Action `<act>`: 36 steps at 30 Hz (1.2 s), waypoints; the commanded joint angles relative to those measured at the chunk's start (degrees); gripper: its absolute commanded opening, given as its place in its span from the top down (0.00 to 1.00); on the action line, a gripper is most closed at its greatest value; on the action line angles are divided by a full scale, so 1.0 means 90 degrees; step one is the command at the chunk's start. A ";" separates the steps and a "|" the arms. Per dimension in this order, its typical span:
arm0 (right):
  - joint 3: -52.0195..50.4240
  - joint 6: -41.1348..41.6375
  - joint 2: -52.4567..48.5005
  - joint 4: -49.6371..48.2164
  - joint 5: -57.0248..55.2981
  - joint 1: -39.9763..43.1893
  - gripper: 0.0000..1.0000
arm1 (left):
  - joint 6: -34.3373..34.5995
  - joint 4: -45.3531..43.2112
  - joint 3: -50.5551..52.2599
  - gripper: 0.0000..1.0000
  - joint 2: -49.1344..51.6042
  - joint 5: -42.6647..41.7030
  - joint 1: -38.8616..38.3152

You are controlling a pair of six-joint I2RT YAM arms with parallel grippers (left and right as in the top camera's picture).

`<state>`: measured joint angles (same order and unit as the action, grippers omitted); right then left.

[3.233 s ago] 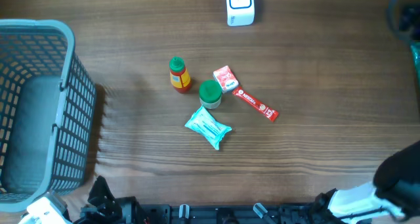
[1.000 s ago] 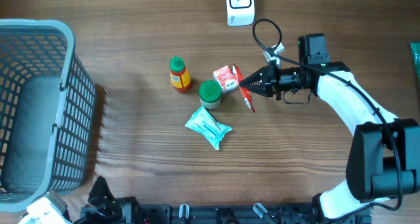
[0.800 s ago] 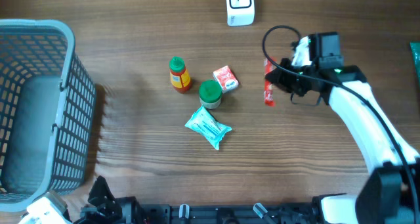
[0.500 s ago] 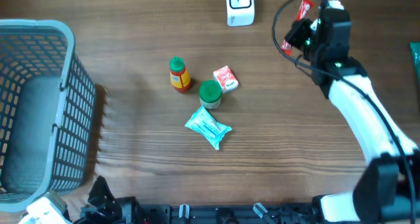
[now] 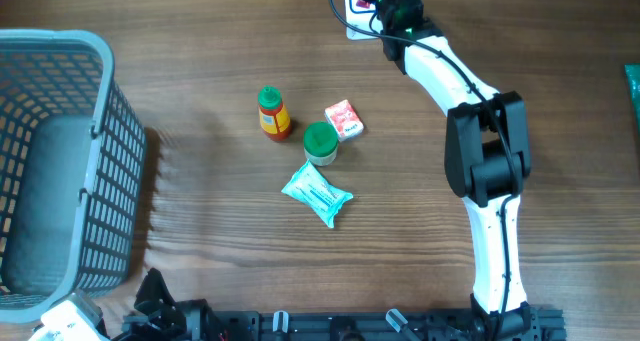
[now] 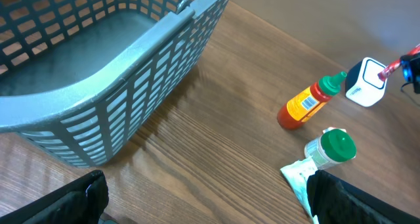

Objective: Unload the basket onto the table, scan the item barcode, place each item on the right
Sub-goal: 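Raise the red stick to the scanner with the right gripper, then move the red stick to the right edge and drop it, then reach the right gripper to the orange snack bag and grasp it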

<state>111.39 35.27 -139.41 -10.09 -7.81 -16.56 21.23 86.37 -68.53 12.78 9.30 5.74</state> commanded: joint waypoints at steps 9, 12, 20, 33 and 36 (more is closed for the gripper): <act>0.0313 -0.0877 0.0979 0.2718 -0.1938 0.1190 0.96 | -0.0124 -0.0017 -0.0017 0.00 -0.0046 -0.0032 0.0044; 0.0313 -0.1943 0.1209 0.3810 -0.1989 0.2244 0.96 | -0.0124 -0.0017 -0.0017 0.00 -0.0046 -0.0032 0.0044; 0.0248 -0.1899 0.0906 0.5918 -0.0971 0.5078 0.89 | -0.0124 -0.0017 -0.0017 0.00 -0.0046 -0.0032 0.0044; 0.0248 -0.1178 0.2509 0.7206 0.1826 0.4891 0.14 | -0.0124 -0.0017 -0.0017 0.00 -0.0046 -0.0032 0.0044; 0.0248 -0.0588 0.2684 0.7718 0.2924 0.4022 0.13 | -0.0126 -0.0017 -0.0017 0.00 -0.0046 -0.0032 0.0044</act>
<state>113.62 25.98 -115.98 57.06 7.07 24.64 21.23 86.39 -68.53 12.78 9.30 5.74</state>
